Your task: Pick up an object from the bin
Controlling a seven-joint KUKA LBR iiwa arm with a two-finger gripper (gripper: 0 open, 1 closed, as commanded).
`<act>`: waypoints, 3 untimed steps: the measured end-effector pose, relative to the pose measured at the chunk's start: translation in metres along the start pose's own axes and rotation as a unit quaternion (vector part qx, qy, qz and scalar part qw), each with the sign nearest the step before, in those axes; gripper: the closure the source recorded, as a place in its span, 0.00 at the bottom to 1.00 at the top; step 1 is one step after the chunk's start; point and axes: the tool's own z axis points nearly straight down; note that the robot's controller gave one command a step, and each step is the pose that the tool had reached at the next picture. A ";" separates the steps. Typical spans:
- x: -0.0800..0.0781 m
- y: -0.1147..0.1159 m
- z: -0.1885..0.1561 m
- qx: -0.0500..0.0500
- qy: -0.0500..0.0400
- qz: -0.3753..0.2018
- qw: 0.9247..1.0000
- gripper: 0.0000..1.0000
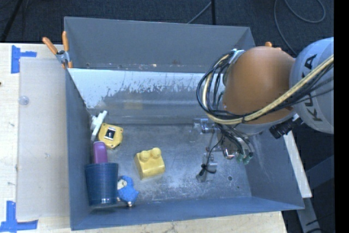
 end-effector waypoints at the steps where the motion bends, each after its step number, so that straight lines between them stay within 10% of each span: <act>1: -0.001 0.000 -0.004 0.000 -0.004 0.001 1.000 0.00; 3: -0.016 0.060 0.073 0.001 -0.001 -0.050 0.999 0.00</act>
Offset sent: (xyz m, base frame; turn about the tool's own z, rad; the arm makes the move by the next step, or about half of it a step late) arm 0.0117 0.1013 -0.1524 0.1403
